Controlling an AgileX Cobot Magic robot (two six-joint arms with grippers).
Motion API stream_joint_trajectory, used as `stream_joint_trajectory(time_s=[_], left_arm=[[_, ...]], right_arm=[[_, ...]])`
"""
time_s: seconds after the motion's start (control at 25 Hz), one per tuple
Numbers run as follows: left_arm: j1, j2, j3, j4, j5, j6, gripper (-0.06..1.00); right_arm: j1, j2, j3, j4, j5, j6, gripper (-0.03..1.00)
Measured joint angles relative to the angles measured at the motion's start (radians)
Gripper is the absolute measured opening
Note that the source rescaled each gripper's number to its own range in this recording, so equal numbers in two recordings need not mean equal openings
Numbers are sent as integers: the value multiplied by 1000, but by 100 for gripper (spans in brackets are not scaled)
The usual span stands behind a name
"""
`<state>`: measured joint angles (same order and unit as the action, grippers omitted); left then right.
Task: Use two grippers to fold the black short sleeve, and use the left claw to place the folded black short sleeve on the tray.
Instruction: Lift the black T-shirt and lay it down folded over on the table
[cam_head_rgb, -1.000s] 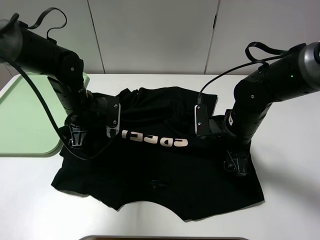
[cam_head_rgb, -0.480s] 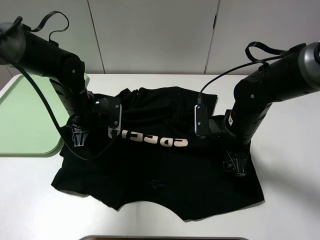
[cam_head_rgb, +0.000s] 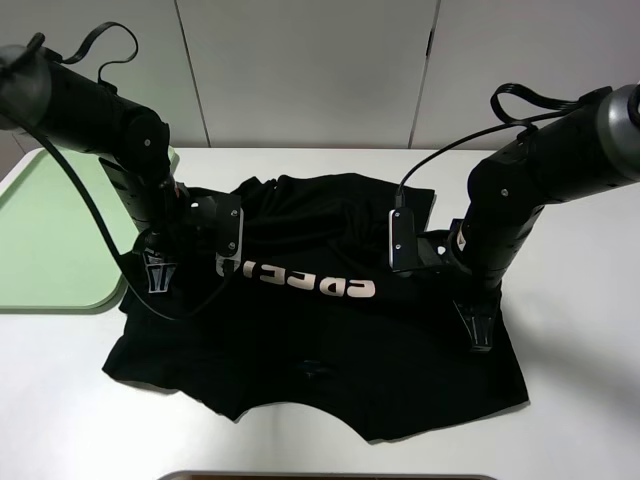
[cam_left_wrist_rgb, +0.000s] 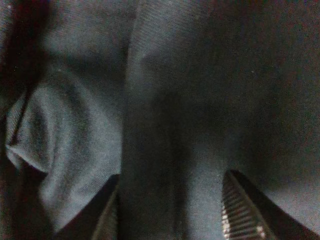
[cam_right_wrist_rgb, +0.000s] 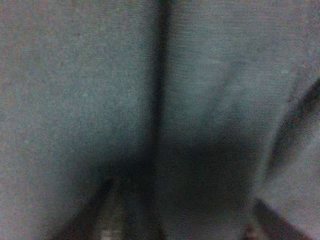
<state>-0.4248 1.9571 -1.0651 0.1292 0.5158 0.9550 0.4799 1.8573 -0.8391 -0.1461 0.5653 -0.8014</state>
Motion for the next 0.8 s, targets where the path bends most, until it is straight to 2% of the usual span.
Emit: stream_joint_trajectory(time_s=[0.04, 0.16, 0.2, 0.36, 0.6, 0.8], left_arm=[[0, 0, 0, 0, 0, 0, 36], [0, 0, 0, 0, 0, 0, 13], [0, 0, 0, 0, 0, 0, 7], [0, 0, 0, 0, 0, 0, 0], [0, 0, 0, 0, -8, -1, 0], [0, 0, 0, 0, -10, -75, 0]], right_arm=[[0, 0, 0, 0, -1, 0, 25], [0, 0, 0, 0, -1, 0, 2], [0, 0, -1, 0, -1, 0, 0], [0, 0, -1, 0, 0, 0, 0], [0, 0, -1, 0, 1, 0, 0], [0, 0, -1, 0, 2, 0, 0]])
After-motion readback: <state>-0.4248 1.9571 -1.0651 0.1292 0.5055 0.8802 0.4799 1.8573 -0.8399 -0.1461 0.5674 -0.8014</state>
